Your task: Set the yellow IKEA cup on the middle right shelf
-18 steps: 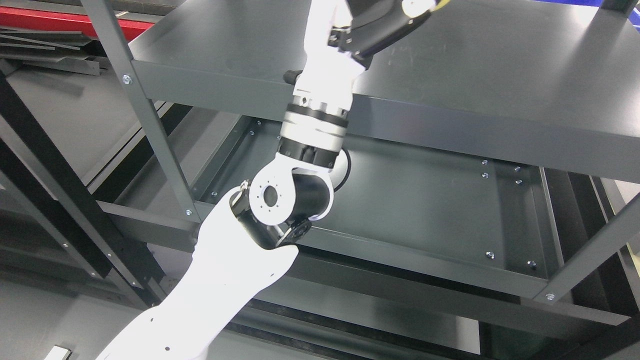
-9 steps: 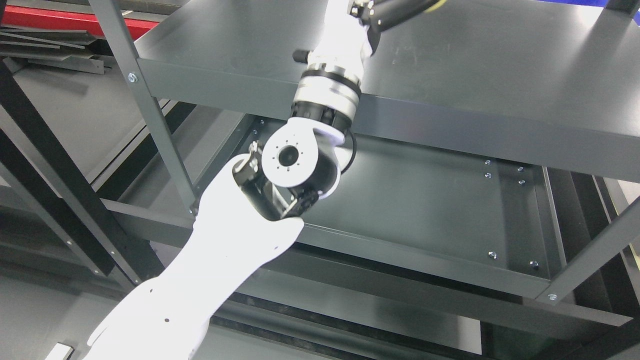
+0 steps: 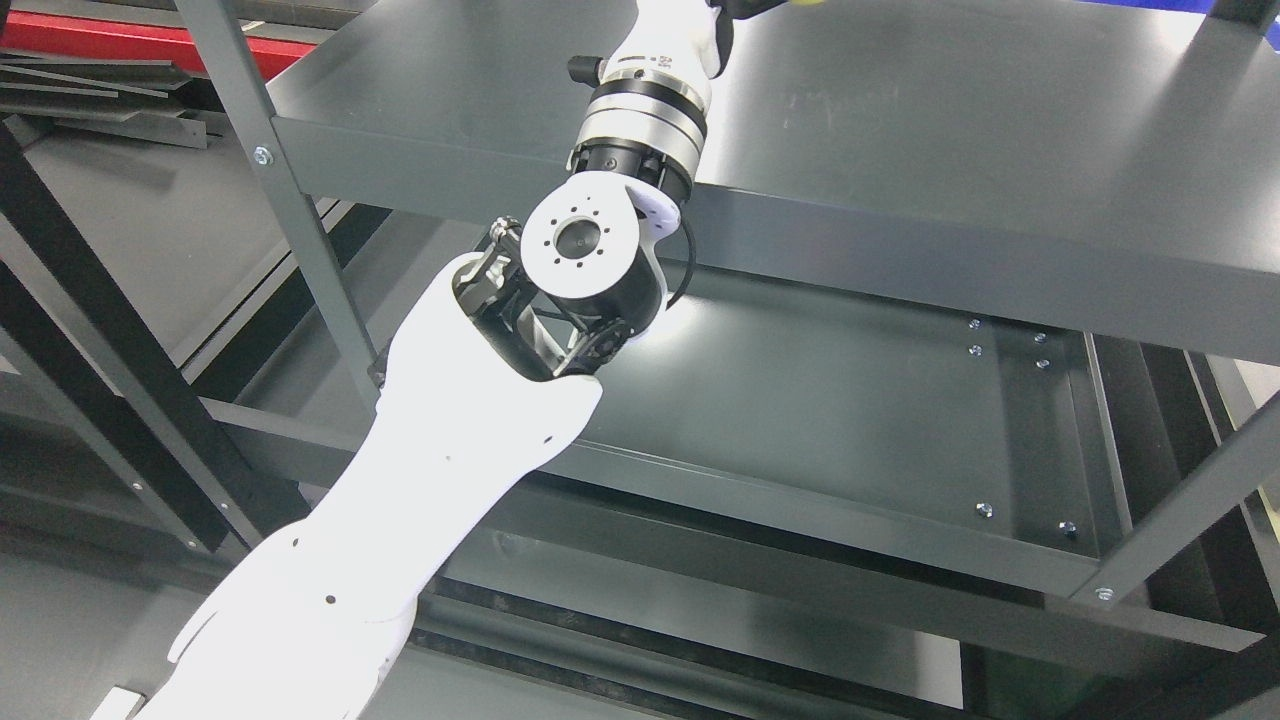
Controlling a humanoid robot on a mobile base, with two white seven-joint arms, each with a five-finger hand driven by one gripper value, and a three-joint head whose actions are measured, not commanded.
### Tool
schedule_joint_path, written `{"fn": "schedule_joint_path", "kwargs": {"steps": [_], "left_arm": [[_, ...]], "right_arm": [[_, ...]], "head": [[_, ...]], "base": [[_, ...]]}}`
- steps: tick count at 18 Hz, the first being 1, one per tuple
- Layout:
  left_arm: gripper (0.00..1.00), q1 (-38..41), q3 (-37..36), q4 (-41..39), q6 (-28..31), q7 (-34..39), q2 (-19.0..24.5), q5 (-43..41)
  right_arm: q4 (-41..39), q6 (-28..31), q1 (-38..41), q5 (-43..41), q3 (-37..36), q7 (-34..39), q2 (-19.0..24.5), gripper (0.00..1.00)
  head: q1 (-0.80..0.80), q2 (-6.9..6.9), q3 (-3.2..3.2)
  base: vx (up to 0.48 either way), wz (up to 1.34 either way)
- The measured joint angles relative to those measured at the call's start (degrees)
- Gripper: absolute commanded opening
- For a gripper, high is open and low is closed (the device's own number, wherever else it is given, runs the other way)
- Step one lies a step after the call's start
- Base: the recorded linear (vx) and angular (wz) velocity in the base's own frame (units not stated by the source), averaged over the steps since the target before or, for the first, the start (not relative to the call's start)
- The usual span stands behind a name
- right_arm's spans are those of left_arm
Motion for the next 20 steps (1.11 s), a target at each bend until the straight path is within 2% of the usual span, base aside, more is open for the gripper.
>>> {"fn": "schedule_joint_path", "kwargs": {"steps": [3,7,20], "left_arm": [[0.65,-0.1,0.6,1.5,1.5,0.0,0.0,0.0],[0.76,0.0,1.1,2.6,3.0,-0.1,0.0,0.1],[0.98,0.6,2.0,4.3,3.4,-1.3,0.0,0.1]], "right_arm": [[0.0,0.0,0.0,0.0,0.0,0.0,0.0,0.99],[0.0,0.0,0.0,0.0,0.0,0.0,0.0,0.99],[0.0,0.0,0.0,0.0,0.0,0.0,0.0,0.99]], "head": [[0.0,0.0,0.0],[0.0,0.0,0.0],[0.0,0.0,0.0]], "base": [[0.0,0.0],[0.0,0.0],[0.0,0.0]]}}
